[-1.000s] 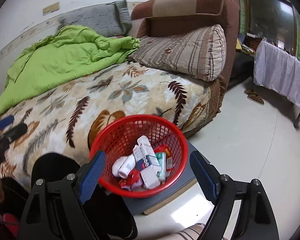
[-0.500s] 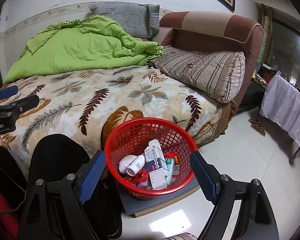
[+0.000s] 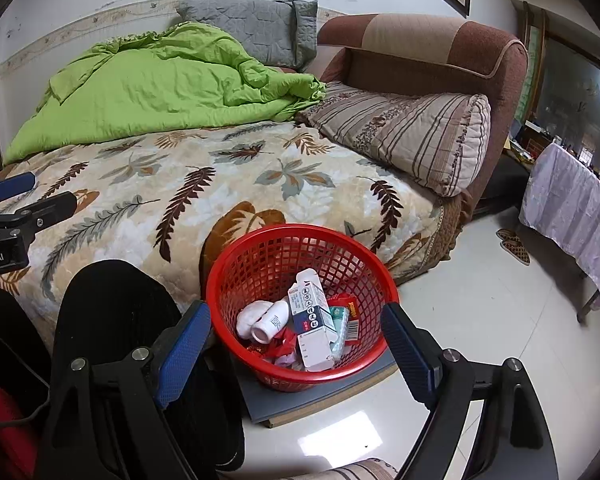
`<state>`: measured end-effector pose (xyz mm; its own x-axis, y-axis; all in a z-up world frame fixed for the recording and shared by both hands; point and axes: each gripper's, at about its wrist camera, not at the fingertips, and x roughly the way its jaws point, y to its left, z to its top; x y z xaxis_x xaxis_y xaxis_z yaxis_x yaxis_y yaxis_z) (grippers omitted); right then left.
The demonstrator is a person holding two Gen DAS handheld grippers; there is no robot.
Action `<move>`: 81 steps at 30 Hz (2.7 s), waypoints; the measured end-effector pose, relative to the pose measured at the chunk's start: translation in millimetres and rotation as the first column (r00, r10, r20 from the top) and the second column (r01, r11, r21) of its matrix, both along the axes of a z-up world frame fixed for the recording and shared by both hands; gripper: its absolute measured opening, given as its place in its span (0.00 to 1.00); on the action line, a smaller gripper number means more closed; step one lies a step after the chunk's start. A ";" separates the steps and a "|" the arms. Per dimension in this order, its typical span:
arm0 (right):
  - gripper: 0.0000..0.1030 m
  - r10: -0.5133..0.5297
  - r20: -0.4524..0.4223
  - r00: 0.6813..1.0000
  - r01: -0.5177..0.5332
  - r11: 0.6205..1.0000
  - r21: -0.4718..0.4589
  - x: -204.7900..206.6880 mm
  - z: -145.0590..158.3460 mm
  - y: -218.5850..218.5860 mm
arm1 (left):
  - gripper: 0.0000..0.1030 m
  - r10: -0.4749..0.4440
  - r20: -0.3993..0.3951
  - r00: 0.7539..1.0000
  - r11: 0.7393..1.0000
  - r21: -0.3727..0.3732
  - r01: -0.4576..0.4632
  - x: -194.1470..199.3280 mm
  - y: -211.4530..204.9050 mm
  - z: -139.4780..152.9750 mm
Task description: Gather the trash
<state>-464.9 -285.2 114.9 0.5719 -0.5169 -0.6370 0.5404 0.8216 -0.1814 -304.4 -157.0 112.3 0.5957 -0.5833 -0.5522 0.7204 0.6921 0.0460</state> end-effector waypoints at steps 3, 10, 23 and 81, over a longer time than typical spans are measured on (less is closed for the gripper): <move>0.87 0.000 -0.002 1.000 0.000 1.000 -0.001 0.1 -0.2 0.7 | 0.97 0.003 -0.009 1.000 1.000 -0.008 -0.003 1.0 1.5 -1.4; 0.87 -0.003 -0.006 1.000 0.003 1.000 0.003 0.9 -1.6 0.2 | 0.97 0.004 0.026 1.000 1.000 0.009 -0.004 -3.4 0.2 0.5; 0.87 -0.005 -0.007 1.000 0.005 1.000 0.003 1.1 -2.1 -0.1 | 0.97 0.009 0.047 0.999 1.000 0.021 -0.010 -7.3 -1.1 2.6; 0.93 0.183 -0.037 0.982 -0.181 0.982 0.054 93.8 0.6 0.2 | 0.97 0.321 -0.118 0.940 0.945 -0.024 -0.326 74.2 78.7 0.2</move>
<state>-371.1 -285.0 115.5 0.6256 -0.3733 -0.6851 0.3739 0.9141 -0.1567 -230.2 -78.3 112.5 0.6925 -0.3938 -0.6044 0.4562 0.8881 -0.0560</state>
